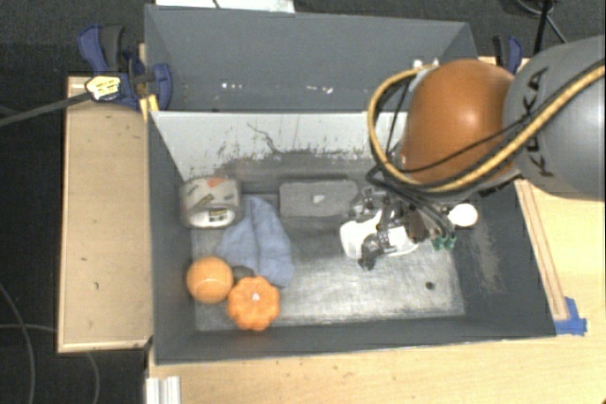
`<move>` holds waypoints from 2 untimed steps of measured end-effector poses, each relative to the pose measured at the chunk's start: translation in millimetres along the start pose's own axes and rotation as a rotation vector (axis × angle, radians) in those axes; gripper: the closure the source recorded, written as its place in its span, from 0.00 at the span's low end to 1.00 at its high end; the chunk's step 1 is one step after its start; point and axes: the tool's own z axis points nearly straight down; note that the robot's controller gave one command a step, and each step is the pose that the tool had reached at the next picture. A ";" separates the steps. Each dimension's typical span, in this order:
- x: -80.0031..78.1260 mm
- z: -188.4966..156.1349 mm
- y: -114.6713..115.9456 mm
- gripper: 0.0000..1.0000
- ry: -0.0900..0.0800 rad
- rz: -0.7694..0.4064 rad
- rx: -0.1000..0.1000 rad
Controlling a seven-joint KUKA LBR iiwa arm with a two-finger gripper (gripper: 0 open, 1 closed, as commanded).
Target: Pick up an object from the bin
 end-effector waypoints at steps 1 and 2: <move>0.0 0.0 0.0 1.00 0.000 0.000 0.000; 6.3 -46.3 -4.0 1.00 0.005 0.013 0.000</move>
Offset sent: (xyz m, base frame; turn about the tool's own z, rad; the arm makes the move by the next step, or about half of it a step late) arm -0.0069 -0.0072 0.0682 0.0158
